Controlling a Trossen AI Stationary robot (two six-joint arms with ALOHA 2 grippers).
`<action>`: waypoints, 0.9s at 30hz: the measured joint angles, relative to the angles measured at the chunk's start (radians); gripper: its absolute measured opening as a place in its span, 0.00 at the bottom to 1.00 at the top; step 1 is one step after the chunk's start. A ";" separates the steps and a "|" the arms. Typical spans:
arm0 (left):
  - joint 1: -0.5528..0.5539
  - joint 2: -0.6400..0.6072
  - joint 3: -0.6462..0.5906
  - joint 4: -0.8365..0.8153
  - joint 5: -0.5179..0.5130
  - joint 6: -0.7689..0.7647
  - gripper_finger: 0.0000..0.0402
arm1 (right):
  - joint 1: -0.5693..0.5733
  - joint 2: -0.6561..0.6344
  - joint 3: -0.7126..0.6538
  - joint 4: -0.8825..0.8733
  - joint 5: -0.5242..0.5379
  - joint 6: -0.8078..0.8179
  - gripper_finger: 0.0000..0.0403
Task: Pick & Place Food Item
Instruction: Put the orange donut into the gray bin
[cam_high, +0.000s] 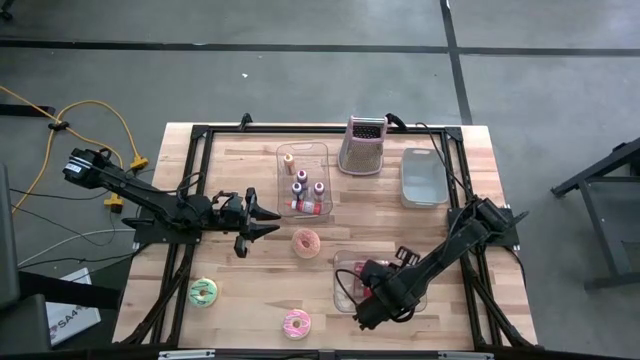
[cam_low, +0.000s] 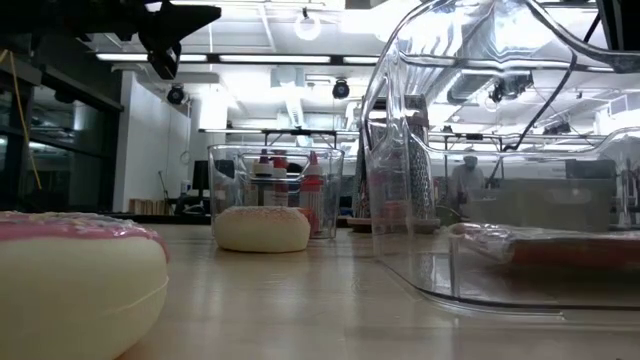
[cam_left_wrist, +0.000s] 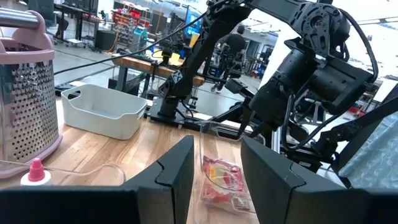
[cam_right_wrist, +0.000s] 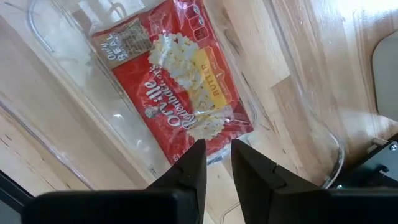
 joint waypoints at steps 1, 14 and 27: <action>0.000 0.000 0.000 0.000 0.000 0.000 0.32 | 0.000 0.000 0.000 0.000 0.000 0.000 0.16; 0.000 0.000 0.000 0.000 0.000 0.000 0.32 | 0.000 0.000 0.000 0.000 0.000 0.000 0.16; 0.000 0.000 0.000 0.000 0.000 -0.025 0.32 | -0.024 0.000 0.000 0.064 0.066 -0.080 0.16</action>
